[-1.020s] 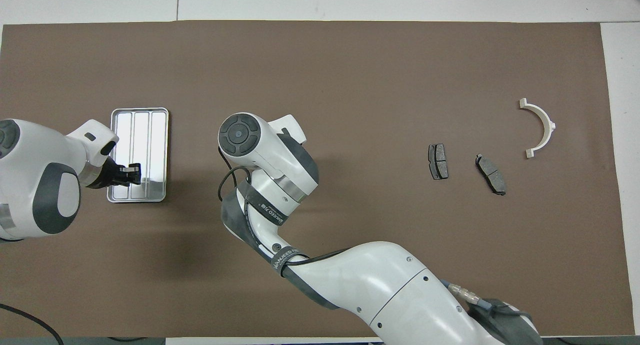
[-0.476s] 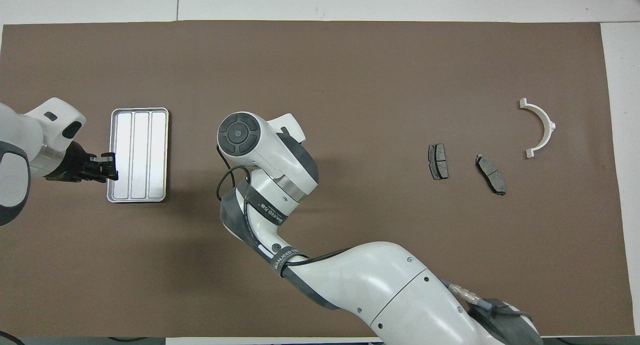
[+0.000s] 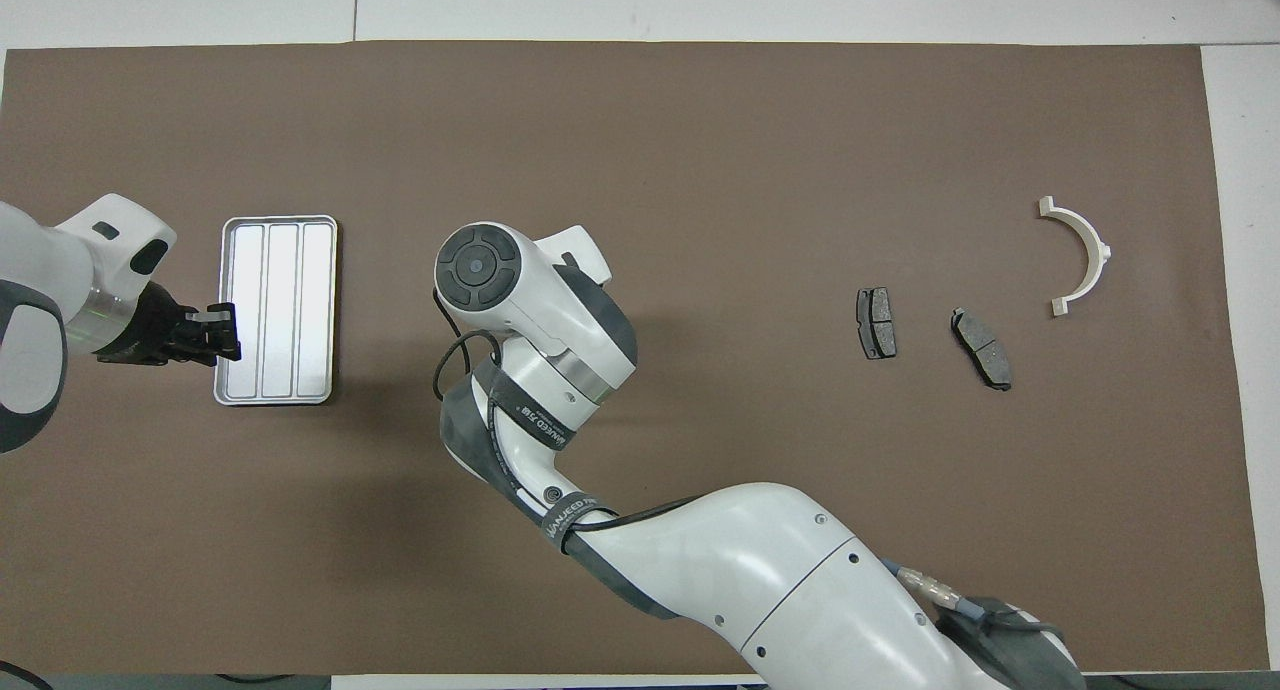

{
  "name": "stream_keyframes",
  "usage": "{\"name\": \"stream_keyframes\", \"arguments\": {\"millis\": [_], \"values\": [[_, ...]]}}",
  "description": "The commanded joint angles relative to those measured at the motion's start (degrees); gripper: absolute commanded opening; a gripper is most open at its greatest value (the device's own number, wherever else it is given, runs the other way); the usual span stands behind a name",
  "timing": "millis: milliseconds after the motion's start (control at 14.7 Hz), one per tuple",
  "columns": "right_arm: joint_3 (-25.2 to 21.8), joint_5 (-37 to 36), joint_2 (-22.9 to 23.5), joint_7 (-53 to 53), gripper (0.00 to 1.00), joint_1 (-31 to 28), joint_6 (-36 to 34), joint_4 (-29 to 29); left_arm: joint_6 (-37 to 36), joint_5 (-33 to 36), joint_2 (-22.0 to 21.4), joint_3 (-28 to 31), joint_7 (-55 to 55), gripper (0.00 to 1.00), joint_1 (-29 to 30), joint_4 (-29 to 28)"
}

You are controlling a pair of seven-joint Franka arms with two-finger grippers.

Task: Place bearing gear from tray to pile

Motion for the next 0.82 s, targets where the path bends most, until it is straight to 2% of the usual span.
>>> {"name": "stream_keyframes", "arguments": {"millis": [0,68,204,408,612,748], "values": [[0.5,-0.5,-1.6,-3.3,0.00,-2.8,-4.3,1.0,-0.9,0.7,0.0,0.3,-3.1,0.00,-1.9,1.0],[0.4,-0.2,-3.2,-6.1,0.00,-4.2,-7.7,1.0,-0.7,0.7,0.1,0.2,-4.6,0.00,-2.6,1.2],[0.5,0.7,-9.4,-14.8,0.00,-8.8,-15.8,1.1,0.6,0.7,0.4,0.2,-10.4,0.00,-6.5,1.4],[0.8,3.7,-17.7,-38.2,0.00,-19.9,-26.9,1.1,5.6,0.5,1.0,0.1,-22.9,0.00,-14.6,1.4],[0.1,2.7,-19.4,-57.4,0.00,-29.5,-28.6,1.1,8.8,0.3,4.8,-0.1,-34.1,0.00,-23.0,4.1],[0.4,1.5,-19.4,-62.2,0.00,-34.4,-25.6,0.4,9.8,0.1,10.6,-0.1,-39.6,0.00,-27.1,9.1]]}}
